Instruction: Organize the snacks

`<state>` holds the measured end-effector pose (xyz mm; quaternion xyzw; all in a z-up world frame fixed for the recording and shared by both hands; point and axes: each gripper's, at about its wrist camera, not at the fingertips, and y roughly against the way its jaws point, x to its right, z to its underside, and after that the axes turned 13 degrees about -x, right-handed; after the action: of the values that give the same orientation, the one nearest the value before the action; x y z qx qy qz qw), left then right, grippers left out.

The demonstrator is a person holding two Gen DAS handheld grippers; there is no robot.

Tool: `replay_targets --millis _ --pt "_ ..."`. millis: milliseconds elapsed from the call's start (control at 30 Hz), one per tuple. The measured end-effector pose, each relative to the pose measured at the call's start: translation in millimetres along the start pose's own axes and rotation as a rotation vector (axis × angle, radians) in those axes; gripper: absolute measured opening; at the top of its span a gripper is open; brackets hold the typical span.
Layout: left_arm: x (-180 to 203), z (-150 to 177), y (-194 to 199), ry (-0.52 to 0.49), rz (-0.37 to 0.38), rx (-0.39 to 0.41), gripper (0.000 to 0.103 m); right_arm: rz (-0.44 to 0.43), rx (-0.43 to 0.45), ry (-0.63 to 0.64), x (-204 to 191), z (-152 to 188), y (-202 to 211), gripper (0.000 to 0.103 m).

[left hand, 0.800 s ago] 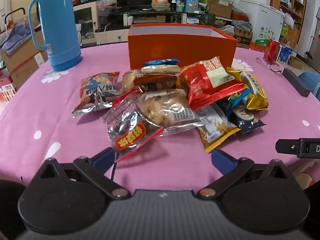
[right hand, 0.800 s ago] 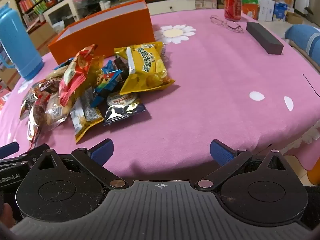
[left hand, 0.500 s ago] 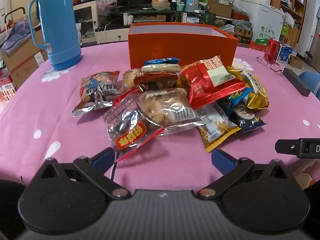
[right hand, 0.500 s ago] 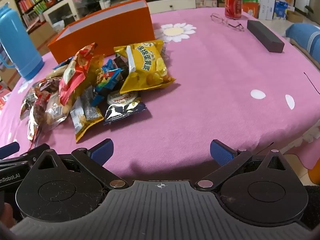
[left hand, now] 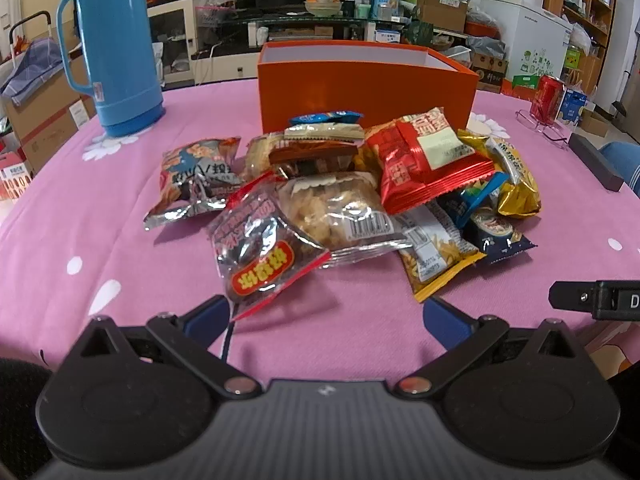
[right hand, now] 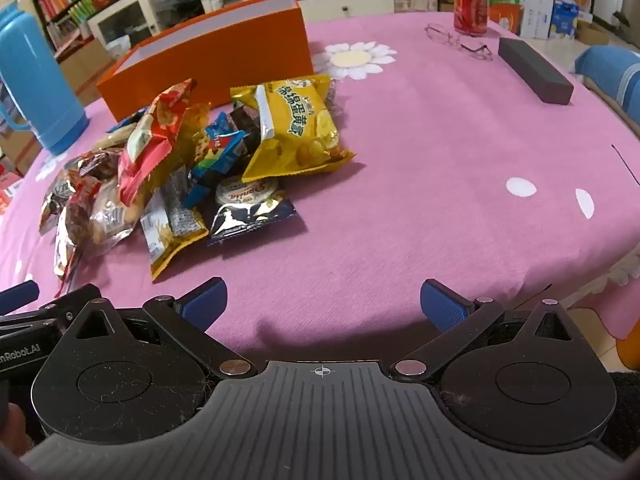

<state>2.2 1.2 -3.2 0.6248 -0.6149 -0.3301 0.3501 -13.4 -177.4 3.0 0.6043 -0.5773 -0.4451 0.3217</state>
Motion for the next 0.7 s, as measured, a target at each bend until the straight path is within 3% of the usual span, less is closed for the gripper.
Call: replay_targets --millis 700 --pt "-1.0 -1.1 -8.6 0.007 0.006 -0.031 0.102 -0.003 -0.016 0.012 -2.5 -1.4 -4.9 0.093"
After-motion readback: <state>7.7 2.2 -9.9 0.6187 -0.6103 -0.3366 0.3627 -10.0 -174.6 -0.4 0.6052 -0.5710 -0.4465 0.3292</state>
